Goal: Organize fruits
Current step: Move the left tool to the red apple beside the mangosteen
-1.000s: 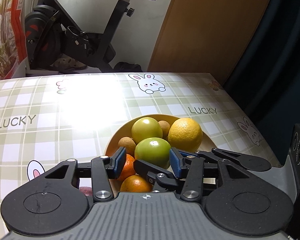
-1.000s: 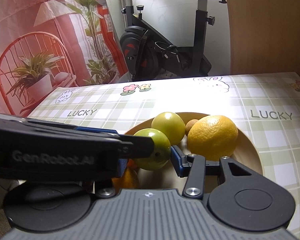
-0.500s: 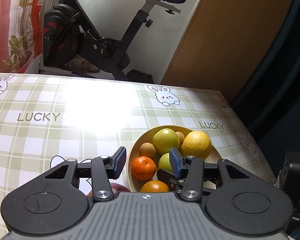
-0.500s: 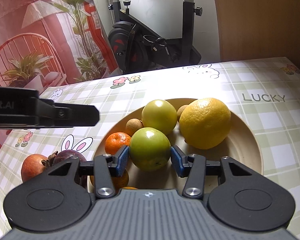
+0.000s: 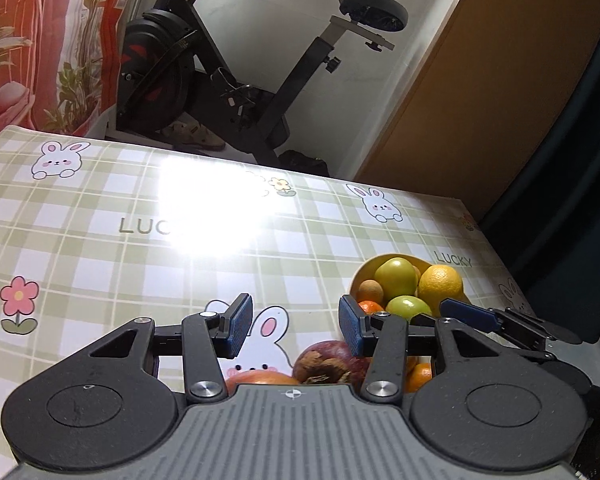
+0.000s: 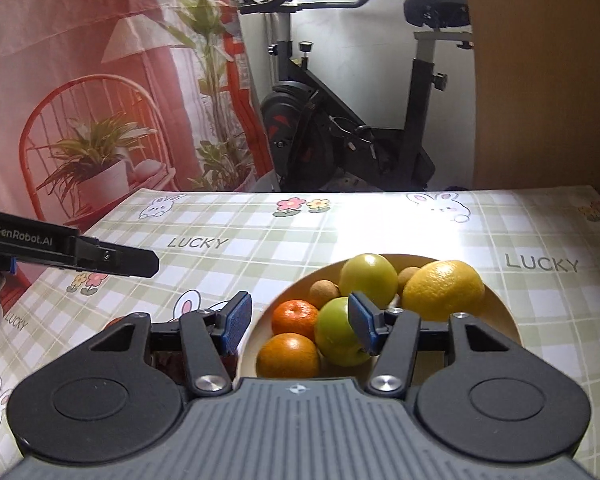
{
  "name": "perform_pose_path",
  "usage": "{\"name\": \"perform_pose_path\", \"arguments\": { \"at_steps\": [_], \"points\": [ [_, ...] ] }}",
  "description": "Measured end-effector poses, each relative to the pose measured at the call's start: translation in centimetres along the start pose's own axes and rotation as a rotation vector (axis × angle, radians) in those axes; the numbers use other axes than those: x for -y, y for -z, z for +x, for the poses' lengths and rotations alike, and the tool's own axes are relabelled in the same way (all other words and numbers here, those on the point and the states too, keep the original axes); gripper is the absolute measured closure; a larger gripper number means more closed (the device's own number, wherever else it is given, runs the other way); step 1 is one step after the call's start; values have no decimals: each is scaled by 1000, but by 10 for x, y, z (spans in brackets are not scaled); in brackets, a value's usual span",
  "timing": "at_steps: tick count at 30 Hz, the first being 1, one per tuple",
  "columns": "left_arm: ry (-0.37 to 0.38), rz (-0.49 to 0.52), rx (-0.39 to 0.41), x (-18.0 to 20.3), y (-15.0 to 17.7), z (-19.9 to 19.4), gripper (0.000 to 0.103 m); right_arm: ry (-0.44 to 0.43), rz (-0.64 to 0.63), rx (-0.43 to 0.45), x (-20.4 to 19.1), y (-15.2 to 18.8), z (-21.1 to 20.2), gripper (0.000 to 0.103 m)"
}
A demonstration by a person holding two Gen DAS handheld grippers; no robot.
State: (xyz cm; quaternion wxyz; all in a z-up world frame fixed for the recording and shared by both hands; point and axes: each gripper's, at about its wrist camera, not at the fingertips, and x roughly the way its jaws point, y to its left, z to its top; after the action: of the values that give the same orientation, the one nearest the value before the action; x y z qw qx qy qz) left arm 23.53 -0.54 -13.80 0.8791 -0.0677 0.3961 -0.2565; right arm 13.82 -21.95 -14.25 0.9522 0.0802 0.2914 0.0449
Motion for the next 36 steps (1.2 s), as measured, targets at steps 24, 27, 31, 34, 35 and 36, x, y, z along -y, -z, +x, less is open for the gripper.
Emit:
{"name": "perform_pose_path", "arguments": {
  "at_steps": [24, 27, 31, 34, 35, 36],
  "points": [
    [129, -16, -79, -44, 40, 6, 44, -132, -187, -84, -97, 71, 12, 42],
    [137, -23, -82, -45, 42, 11, 42, -130, -174, -80, -96, 73, 14, 42],
    [149, -15, -84, -45, 45, 10, 41, -127, -165, -80, -92, 78, 14, 42],
    [166, 4, -96, -44, 47, 7, 41, -121, -148, -85, -89, 79, 16, 42],
    [179, 3, -106, -45, 48, 6, 41, -123, -146, -88, -88, 79, 16, 42],
    [189, 6, -113, -45, 48, 5, 41, -130, -147, -91, -88, 80, 16, 42]
  ]
}}
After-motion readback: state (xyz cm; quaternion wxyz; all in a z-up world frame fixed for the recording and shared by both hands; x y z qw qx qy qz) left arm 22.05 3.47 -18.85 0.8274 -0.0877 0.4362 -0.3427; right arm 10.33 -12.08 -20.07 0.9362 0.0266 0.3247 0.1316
